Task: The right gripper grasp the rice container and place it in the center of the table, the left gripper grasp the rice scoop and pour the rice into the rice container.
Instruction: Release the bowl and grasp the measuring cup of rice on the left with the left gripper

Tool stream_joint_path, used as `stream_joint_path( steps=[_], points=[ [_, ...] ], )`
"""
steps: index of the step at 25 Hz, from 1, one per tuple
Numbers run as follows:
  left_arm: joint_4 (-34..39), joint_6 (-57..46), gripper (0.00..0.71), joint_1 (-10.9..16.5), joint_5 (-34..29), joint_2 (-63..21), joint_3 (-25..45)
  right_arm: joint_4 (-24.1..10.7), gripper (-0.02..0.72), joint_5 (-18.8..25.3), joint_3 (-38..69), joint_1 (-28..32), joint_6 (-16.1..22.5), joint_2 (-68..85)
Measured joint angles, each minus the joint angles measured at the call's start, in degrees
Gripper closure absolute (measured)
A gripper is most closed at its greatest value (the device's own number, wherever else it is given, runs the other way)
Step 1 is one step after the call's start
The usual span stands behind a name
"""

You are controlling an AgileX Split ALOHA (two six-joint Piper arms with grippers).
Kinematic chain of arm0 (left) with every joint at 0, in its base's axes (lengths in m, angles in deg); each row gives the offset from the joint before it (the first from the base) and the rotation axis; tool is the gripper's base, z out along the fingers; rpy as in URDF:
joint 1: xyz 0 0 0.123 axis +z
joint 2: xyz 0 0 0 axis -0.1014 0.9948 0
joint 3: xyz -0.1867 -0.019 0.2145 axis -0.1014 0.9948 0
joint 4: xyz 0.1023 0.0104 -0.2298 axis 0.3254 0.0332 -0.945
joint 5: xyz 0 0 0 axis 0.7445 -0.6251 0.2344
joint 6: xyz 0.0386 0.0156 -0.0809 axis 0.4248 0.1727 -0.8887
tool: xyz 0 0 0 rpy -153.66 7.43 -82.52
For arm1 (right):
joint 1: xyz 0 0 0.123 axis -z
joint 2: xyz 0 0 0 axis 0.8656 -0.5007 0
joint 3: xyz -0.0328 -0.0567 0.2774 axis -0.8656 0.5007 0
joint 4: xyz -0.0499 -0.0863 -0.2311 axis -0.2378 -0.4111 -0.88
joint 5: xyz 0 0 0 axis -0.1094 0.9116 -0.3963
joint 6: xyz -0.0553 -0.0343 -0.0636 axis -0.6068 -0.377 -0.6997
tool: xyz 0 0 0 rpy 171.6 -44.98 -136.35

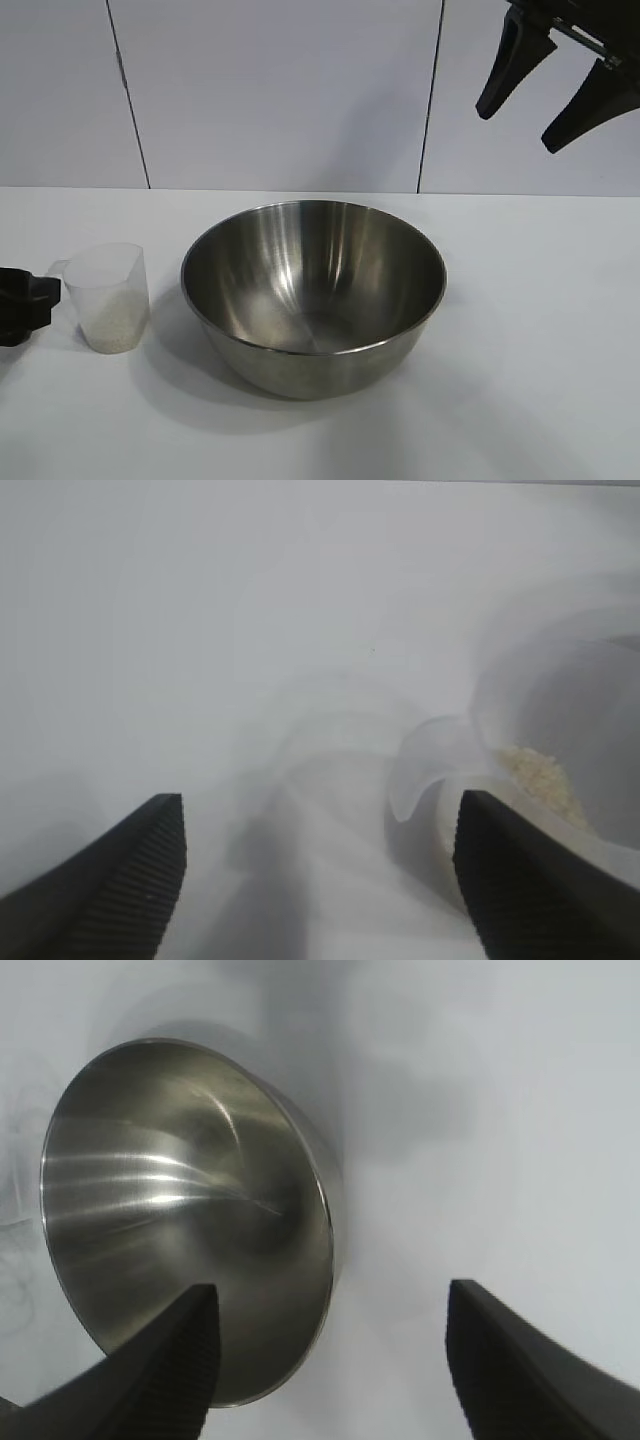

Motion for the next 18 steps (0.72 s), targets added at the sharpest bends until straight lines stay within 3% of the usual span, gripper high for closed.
stream_joint_path(
  steps=[7,18],
  points=[
    [0.2,-0.3,0.170,0.0,0.7,7.5,0.0,0.0,0.252,-0.2,0.0,0.0,0.0,0.0],
    [0.2,-2.6,0.170,0.0,0.9,7.6,-2.6,0.1,0.252,-0.8,0.0,0.0,0.0,0.0]
  ],
)
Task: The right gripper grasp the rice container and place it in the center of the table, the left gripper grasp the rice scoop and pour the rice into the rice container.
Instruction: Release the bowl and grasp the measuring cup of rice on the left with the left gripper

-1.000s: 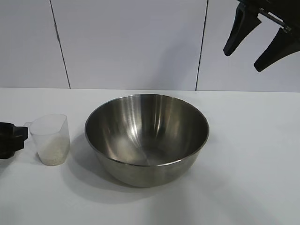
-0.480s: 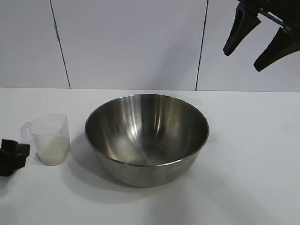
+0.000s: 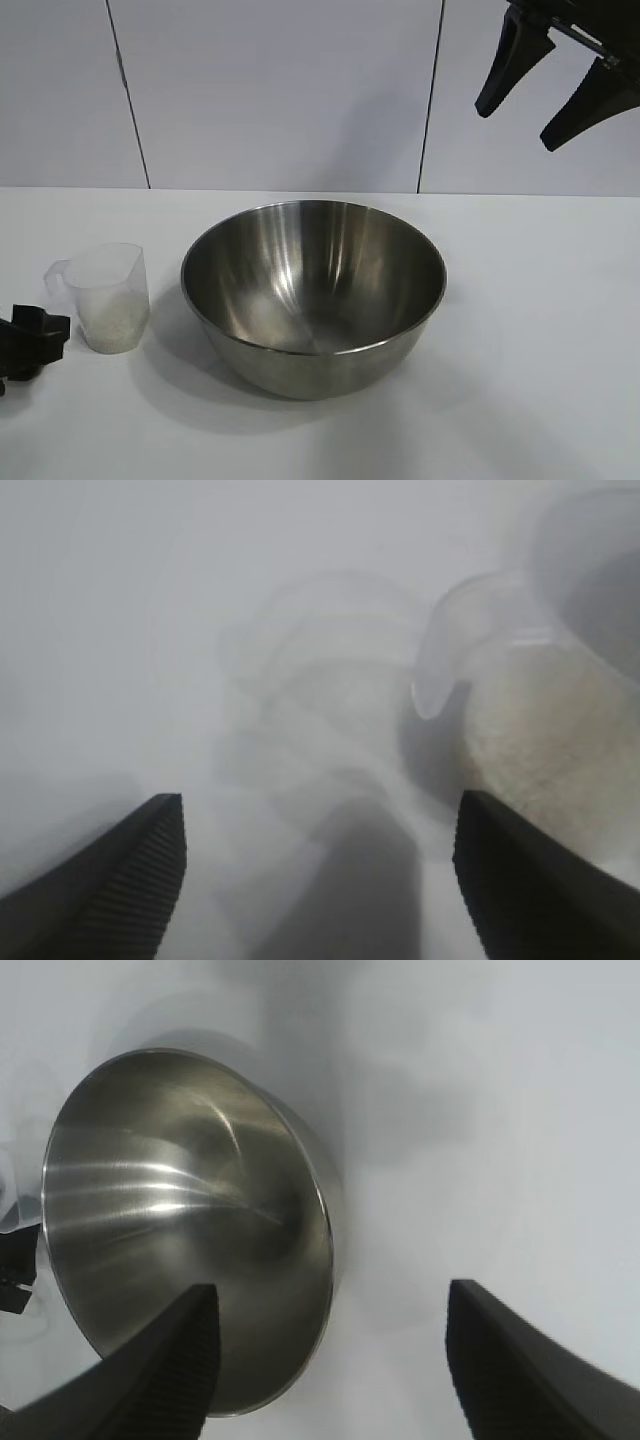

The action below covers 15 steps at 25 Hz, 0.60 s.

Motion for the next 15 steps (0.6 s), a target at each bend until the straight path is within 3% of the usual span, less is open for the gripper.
stream_joint_path(
  steps=[15],
  points=[
    [-1.2,-0.2,0.170,0.0,0.1,0.0,-2.5,0.0,0.252,0.0,0.0,0.0,0.0,0.0]
  ],
)
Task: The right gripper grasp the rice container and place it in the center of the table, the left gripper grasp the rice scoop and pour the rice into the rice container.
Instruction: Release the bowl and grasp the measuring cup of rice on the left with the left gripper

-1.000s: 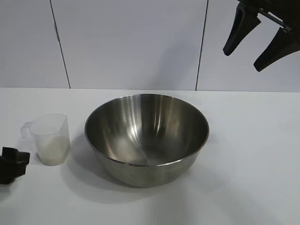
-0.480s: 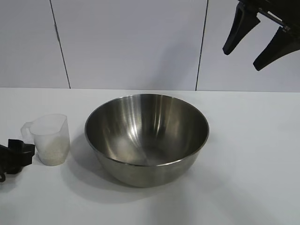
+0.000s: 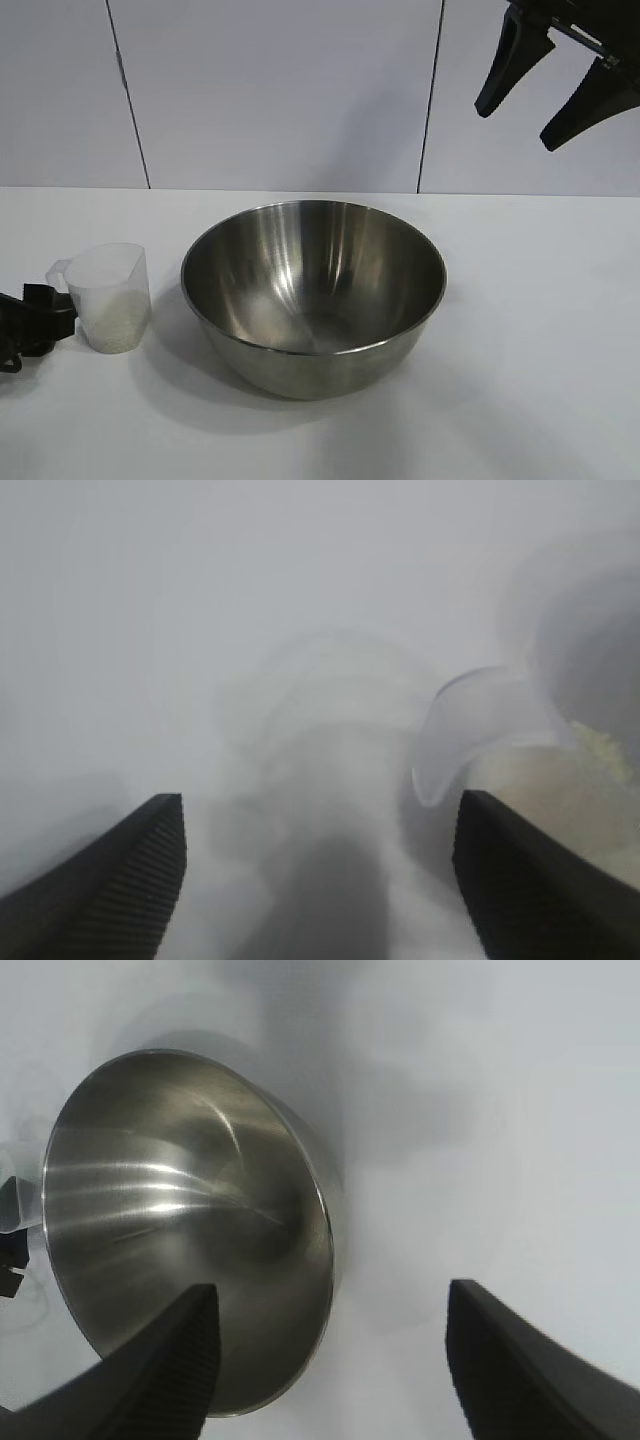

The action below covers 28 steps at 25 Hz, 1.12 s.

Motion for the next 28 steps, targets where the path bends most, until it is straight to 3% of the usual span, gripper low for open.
stream_joint_path(
  steps=[21,26,28],
  points=[
    [-1.6,-1.8,0.182,0.5,-0.1,0.0,-1.6,0.0,0.252,0.0,0.0,0.0,0.0,0.0],
    [-1.6,-2.2,0.259,0.5,-0.1,0.0,-1.7,0.0,0.252,0.0,0.0,0.0,0.0,0.0],
    [-1.5,-2.2,0.347,0.5,-0.1,0.0,-1.7,0.0,0.252,-0.1,0.0,0.0,0.0,0.0]
  ],
)
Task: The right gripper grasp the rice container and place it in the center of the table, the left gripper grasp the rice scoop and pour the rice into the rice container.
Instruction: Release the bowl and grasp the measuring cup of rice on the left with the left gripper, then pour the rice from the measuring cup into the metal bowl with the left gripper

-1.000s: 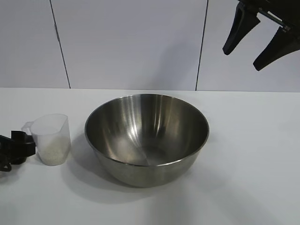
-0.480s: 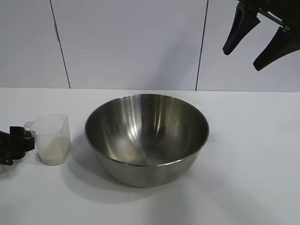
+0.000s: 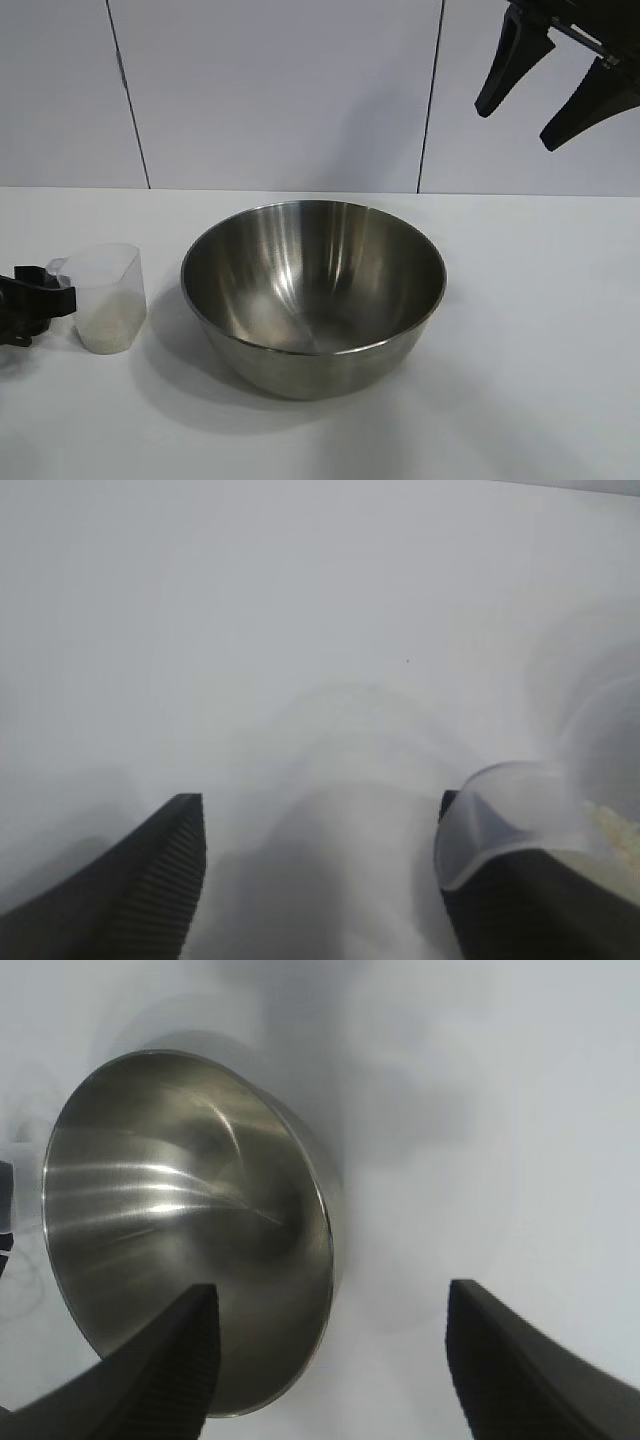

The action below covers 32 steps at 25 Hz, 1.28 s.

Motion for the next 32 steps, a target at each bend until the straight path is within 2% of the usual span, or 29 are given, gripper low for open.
stream_joint_path(
  steps=[1,2,4,7,11,32],
  points=[
    [0.1,0.1,0.409,0.0,0.0,0.0,0.0,0.0,0.252,0.0,0.0,0.0,0.0,0.0],
    [0.2,0.2,0.506,0.0,0.0,0.0,0.0,0.0,0.252,-0.2,0.0,0.0,0.0,0.0],
    [0.2,0.5,0.623,0.0,0.0,0.0,0.0,0.0,0.252,-0.4,0.0,0.0,0.0,0.0],
    [0.2,1.8,0.687,0.0,0.0,0.0,0.0,0.0,0.252,-0.4,0.0,0.0,0.0,0.0],
    [0.2,2.8,0.704,0.0,0.0,0.0,0.0,0.0,0.252,-0.4,0.0,0.0,0.0,0.0],
    [3.2,3.4,0.704,0.0,-0.3,-3.5,1.9,0.2,0.252,-0.5,0.0,0.0,0.0,0.0]
  ],
)
